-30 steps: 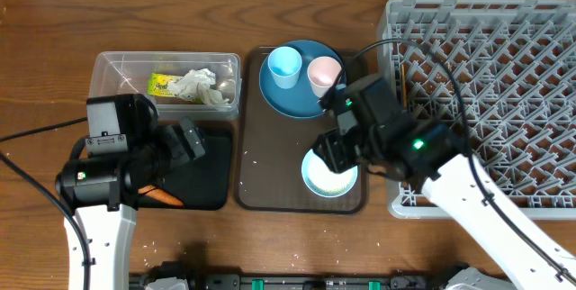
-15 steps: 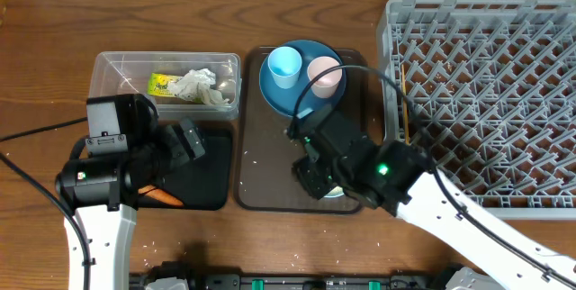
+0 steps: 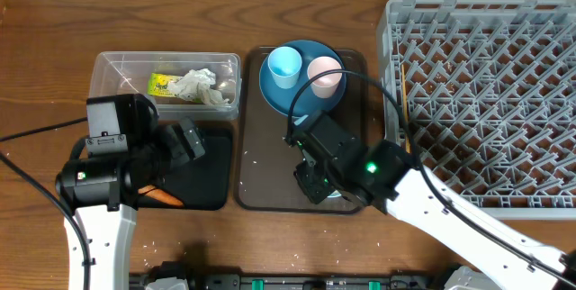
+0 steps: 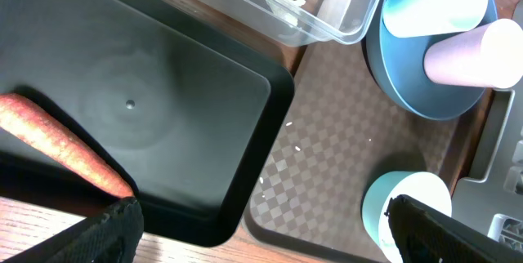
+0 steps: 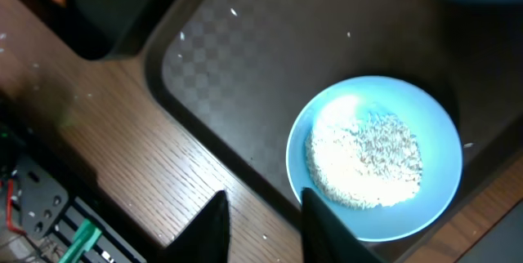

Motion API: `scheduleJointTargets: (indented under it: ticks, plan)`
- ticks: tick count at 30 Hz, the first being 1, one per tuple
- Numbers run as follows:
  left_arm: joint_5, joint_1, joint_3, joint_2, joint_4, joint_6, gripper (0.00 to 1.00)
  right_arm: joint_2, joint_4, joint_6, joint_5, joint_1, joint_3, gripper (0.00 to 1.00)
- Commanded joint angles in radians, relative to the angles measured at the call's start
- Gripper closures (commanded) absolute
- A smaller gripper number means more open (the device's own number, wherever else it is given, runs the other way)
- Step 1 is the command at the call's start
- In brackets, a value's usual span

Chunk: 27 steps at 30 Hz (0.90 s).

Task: Sort waste into correct bins and load items into the dishwasher rack
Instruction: 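Lower the right gripper onto the rim of the white bowl, then close the right gripper on the bowl rim and lift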

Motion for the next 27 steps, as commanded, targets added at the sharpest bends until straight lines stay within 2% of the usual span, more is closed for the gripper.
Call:
scheduleJointTargets:
  ticks: [1,27]
  plan:
    - [-0.006,0.005,0.018,-0.007,-0.001,0.006,0.02,0.036,-0.004,-0.002,0.011,0.011,-0.008,0.75]
    - [-0.006,0.005,0.018,-0.007,-0.001,0.006,0.02,0.3,-0.001,-0.002,0.012,0.011,-0.008,0.78]
